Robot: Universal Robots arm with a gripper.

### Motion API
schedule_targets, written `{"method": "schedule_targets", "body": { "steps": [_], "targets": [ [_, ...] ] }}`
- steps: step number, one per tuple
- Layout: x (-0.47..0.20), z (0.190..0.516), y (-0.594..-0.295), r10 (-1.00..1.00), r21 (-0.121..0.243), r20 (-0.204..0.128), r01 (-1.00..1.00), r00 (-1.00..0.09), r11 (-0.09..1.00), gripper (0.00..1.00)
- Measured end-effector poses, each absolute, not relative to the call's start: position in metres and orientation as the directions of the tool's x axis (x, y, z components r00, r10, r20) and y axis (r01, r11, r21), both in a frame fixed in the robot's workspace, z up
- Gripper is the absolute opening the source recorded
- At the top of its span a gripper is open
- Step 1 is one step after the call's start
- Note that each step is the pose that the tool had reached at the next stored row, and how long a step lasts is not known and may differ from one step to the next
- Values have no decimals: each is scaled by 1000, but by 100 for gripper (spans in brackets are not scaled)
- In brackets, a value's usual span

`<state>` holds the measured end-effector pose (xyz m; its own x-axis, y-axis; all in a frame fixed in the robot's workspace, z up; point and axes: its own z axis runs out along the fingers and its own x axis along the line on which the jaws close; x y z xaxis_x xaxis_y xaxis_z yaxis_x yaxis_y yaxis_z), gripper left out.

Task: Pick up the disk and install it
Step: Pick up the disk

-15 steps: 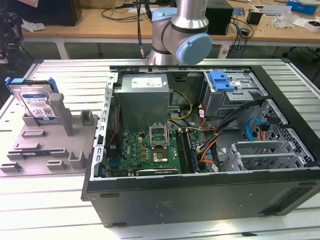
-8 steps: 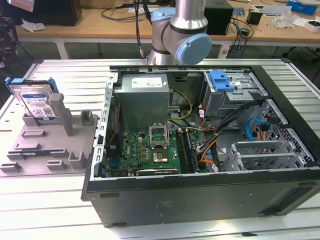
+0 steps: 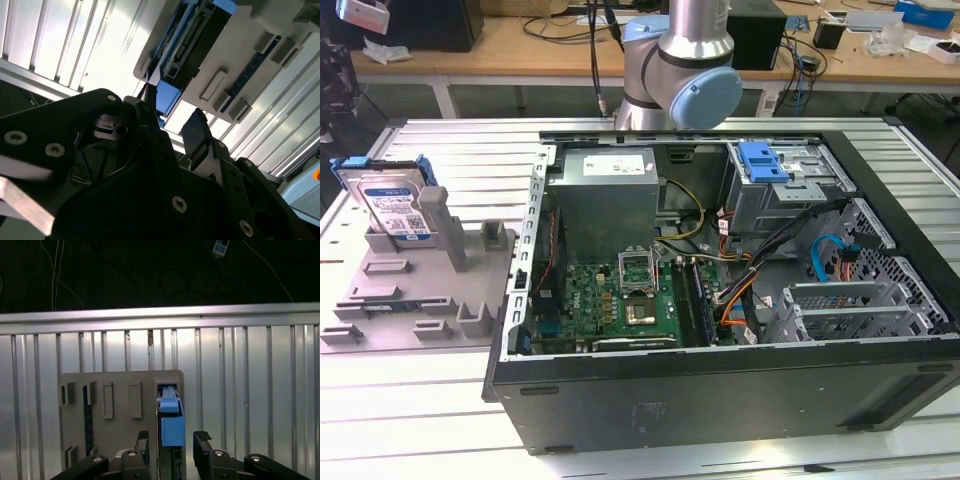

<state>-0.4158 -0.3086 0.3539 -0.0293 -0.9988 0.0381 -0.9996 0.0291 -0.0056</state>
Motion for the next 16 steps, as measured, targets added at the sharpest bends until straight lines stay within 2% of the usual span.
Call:
{"method": "schedule_targets", "body": {
  "steps": [16],
  "targets": [
    [-413,337,-305,-999,-6,38,-1000,-29,29,48]
  ]
}}
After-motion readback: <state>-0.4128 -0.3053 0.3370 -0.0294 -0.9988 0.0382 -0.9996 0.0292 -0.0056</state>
